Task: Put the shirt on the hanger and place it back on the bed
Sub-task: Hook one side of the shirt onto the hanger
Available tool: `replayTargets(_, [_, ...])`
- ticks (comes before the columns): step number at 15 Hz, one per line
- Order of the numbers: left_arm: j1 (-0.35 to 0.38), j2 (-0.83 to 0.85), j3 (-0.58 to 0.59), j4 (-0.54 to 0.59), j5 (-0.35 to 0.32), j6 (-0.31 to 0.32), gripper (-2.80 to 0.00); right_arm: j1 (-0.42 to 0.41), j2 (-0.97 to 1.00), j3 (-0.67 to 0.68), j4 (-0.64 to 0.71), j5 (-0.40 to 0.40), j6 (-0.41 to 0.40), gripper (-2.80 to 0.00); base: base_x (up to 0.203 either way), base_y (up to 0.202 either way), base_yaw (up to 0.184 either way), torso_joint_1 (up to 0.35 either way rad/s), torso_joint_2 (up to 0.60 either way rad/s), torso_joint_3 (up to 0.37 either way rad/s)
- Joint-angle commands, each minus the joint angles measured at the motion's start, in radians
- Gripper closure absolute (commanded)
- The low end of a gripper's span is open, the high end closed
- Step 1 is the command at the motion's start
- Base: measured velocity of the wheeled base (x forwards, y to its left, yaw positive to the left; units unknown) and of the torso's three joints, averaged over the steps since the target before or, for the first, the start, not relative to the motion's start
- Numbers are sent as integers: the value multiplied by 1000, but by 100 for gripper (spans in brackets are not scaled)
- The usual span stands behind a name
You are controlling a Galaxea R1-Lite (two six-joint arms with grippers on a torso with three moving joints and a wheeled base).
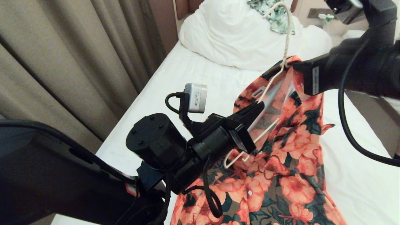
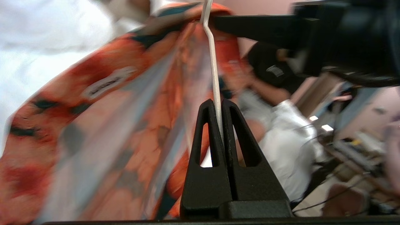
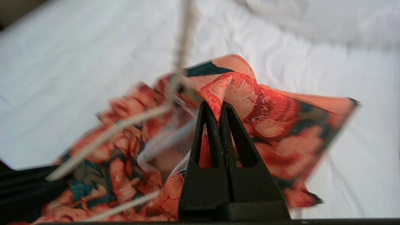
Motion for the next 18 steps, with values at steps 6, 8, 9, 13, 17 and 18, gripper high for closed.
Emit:
replayTargets(6, [-67, -61, -83, -9, 9, 26, 0, 130, -134, -68, 103, 18, -19, 0, 0, 0, 0, 0, 0, 0])
replayTargets(8, [-83, -98, -78, -9, 19, 42, 0, 168, -149, -69, 126, 23, -20, 0, 0, 0, 0, 0, 0, 0])
replayTargets(9, [-91, -110, -69, -9, 20, 44, 0, 184, -151, -69, 127, 26, -19, 0, 0, 0, 0, 0, 0, 0])
replayTargets(13, [-116, -155, -45, -9, 20, 74, 0, 224, -160, -66, 132, 32, -11, 0, 0, 0, 0, 0, 0, 0])
replayTargets(17, [-137, -179, -41, -9, 37, 97, 0, 231, -194, -65, 161, 33, -13, -280, 0, 0, 0, 0, 0, 0])
replayTargets(18, [-137, -182, -41, -9, 44, 104, 0, 230, -200, -65, 162, 33, -13, -280, 0, 0, 0, 0, 0, 0])
